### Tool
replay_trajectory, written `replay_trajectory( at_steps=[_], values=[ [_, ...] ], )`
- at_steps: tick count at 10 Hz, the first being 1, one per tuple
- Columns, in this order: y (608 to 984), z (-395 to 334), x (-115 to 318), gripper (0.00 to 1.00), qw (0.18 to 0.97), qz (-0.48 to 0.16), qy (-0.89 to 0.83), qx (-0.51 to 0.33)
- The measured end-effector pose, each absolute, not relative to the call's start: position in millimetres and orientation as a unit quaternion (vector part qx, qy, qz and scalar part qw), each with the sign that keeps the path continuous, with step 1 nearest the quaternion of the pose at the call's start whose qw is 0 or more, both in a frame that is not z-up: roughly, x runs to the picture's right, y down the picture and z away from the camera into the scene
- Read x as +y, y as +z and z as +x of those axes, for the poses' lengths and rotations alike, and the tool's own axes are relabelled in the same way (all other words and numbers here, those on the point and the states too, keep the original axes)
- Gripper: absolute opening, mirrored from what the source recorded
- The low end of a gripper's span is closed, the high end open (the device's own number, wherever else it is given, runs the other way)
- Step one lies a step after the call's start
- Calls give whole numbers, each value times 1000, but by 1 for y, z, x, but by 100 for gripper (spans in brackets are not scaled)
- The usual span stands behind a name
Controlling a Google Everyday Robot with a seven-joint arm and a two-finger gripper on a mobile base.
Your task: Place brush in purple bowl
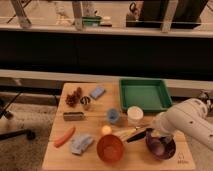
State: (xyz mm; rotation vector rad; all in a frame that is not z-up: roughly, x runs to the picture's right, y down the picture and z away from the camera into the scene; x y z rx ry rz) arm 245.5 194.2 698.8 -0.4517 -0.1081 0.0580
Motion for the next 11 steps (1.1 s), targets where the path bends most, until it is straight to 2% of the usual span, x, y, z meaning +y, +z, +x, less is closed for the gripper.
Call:
replay_trajectory(
  at_steps=[11],
  values=[
    [696, 229, 232, 18, 962, -263, 24, -76]
  ],
)
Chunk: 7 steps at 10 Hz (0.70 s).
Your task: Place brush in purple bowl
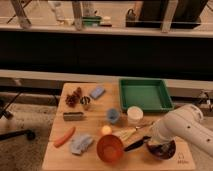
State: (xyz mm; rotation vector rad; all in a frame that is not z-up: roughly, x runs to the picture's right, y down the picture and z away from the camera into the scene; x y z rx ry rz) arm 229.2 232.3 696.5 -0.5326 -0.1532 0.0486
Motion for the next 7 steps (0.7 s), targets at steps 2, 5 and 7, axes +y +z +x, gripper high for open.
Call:
replay_trajectory(
  at_steps=[2, 5, 7],
  values=[
    [697, 229, 233, 18, 961, -264, 25, -78],
    [699, 233, 232, 18, 960, -266, 33, -81],
    [701, 236, 233, 18, 959, -268, 38, -81]
  ],
)
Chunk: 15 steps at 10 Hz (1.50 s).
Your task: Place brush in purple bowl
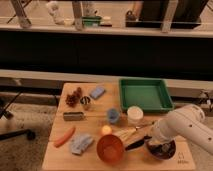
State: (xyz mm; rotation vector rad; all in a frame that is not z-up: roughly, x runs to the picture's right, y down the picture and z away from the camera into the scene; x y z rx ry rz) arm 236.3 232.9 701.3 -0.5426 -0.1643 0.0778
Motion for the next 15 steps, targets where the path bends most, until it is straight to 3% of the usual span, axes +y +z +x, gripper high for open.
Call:
replay_trajectory(
  at_steps=[8, 10, 13, 15],
  values=[
    [714, 249, 235, 18, 956, -275, 65, -77],
    [716, 250, 235, 33, 956, -276, 69, -77],
    [716, 251, 236, 65, 955, -276, 73, -77],
    [716, 251, 235, 79, 955, -275, 74, -77]
  ],
)
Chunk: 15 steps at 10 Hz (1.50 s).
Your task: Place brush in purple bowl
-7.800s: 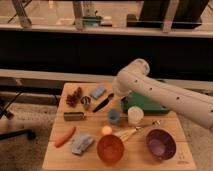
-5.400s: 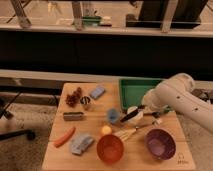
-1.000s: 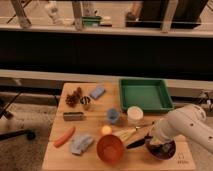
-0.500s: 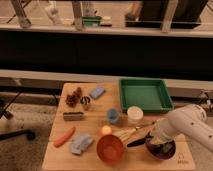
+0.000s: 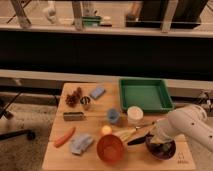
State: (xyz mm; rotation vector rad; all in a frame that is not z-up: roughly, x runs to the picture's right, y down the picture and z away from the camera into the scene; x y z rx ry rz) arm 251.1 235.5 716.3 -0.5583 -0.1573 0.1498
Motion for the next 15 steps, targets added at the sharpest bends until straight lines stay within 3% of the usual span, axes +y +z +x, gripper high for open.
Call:
replay_trajectory(
  at_steps=[15],
  values=[
    [699, 243, 225, 80, 952, -285, 68, -93]
  ],
)
